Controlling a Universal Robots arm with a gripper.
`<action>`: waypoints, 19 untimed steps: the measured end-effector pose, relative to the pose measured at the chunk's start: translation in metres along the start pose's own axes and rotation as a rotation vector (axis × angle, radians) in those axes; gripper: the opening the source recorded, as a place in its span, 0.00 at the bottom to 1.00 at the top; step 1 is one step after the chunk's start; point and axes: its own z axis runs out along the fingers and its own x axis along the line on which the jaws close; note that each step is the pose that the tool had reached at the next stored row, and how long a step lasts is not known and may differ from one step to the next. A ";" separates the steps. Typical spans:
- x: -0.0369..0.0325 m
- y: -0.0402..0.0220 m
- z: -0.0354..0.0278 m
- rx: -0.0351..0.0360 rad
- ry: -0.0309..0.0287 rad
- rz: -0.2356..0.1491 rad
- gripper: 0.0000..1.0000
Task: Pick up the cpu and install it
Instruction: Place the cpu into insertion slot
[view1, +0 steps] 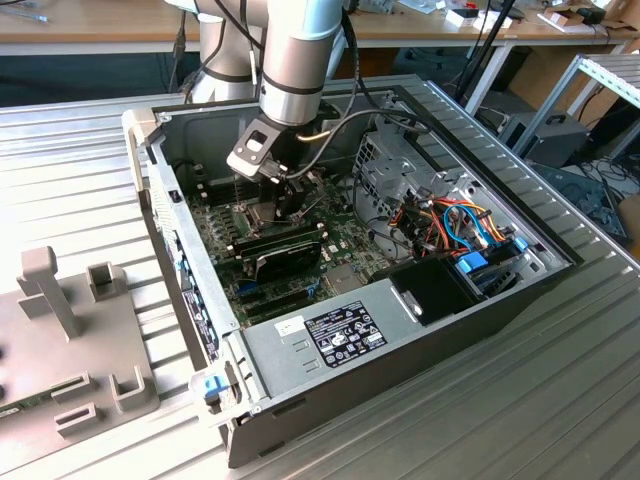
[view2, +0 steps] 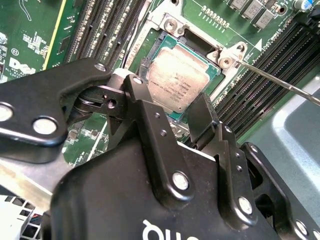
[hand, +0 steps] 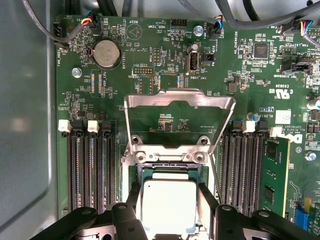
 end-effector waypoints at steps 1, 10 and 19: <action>0.0000 0.0000 0.0000 -0.0001 -0.0001 -0.002 0.57; 0.0000 0.0002 0.0000 -0.0002 -0.0002 -0.005 0.57; 0.0000 -0.0022 0.0001 -0.0022 -0.0002 -0.005 0.57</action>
